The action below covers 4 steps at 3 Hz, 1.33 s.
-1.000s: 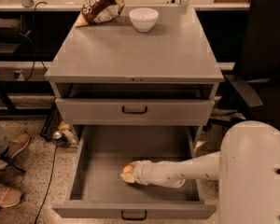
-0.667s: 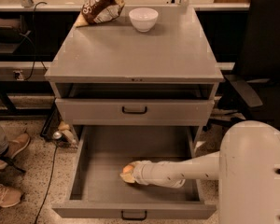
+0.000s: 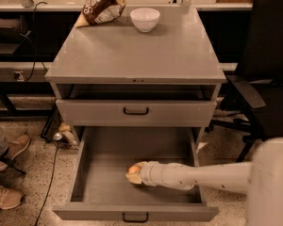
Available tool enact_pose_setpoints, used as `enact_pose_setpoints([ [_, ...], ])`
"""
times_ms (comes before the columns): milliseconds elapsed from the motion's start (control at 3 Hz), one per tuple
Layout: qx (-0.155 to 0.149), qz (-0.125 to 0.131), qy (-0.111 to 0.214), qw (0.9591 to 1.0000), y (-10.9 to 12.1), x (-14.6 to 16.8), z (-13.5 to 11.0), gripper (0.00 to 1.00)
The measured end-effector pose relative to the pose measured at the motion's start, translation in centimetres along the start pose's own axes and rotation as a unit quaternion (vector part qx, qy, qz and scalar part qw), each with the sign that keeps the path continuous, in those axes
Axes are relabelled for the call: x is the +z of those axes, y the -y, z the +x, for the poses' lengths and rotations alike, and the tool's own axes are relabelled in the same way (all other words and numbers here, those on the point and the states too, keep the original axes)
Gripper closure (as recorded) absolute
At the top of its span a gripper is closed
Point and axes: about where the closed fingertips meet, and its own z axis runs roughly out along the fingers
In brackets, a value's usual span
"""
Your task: Pick orange from middle drawer and place on counter
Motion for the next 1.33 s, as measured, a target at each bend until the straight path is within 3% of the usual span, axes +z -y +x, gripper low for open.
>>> enact_pose_setpoints([
  [333,-0.004,-0.013,0.049,0.9987,1.3,-3.1,-2.0,1.00],
  [667,-0.013,-0.028,0.100,0.9946,2.7,-6.4,-4.3,1.00],
  [1000,-0.028,-0.047,0.118,0.9914,2.2,-8.5,-5.7,1.00],
  [1333,-0.028,-0.047,0.118,0.9914,2.2,-8.5,-5.7,1.00],
])
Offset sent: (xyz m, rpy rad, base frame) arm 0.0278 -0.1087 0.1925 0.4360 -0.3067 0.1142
